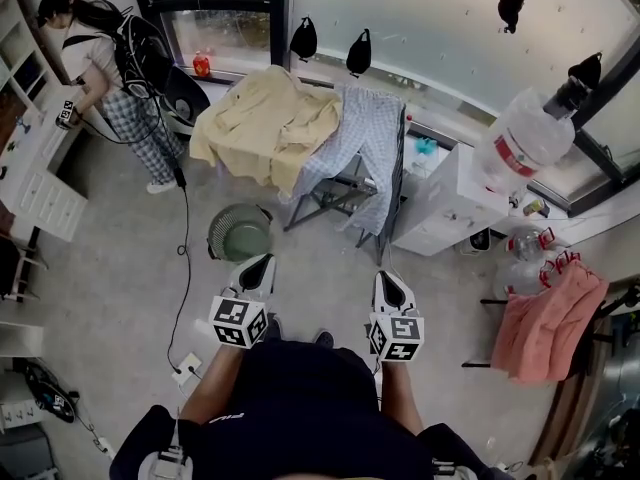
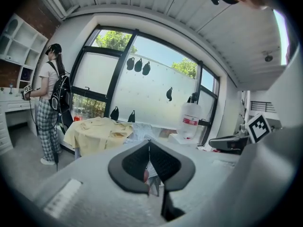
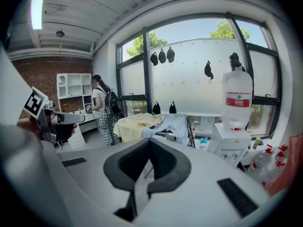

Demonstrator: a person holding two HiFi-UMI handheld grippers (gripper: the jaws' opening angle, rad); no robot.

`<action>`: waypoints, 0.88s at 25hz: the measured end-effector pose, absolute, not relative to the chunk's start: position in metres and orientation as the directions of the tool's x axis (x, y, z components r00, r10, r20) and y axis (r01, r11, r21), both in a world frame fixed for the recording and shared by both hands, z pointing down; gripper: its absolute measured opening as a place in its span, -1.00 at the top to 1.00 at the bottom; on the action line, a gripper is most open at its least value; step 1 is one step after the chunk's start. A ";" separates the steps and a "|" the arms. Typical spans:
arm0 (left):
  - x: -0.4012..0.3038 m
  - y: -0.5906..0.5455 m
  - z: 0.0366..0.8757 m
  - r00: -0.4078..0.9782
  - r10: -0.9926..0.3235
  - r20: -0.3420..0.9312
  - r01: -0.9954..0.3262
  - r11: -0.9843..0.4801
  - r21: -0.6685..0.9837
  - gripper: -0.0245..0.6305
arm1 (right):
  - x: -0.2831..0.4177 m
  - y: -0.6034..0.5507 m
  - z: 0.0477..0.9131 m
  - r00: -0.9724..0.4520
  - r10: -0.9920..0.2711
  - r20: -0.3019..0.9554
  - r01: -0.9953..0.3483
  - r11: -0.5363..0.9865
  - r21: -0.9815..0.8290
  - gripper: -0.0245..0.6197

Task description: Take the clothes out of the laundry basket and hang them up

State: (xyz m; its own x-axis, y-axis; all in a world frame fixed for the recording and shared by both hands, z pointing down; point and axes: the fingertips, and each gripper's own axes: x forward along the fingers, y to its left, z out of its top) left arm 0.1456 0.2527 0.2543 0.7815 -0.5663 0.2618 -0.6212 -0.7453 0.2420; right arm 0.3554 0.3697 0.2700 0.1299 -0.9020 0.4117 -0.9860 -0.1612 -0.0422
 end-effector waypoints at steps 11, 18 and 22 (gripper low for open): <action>0.144 0.263 0.247 0.803 -0.545 0.240 -0.594 -0.762 0.256 0.85 | 0.367 0.380 0.275 0.137 -0.895 0.424 -0.983 -0.177 -0.055 0.92; 0.145 0.262 0.246 0.805 -0.541 0.243 -0.589 -0.777 0.221 0.85 | 0.363 0.379 0.277 0.087 -0.906 0.413 -0.980 -0.153 -0.129 0.92; 0.146 0.271 0.249 0.812 -0.525 0.256 -0.579 -0.779 0.241 0.85 | 0.363 0.383 0.279 0.073 -0.903 0.423 -0.978 -0.148 -0.146 0.92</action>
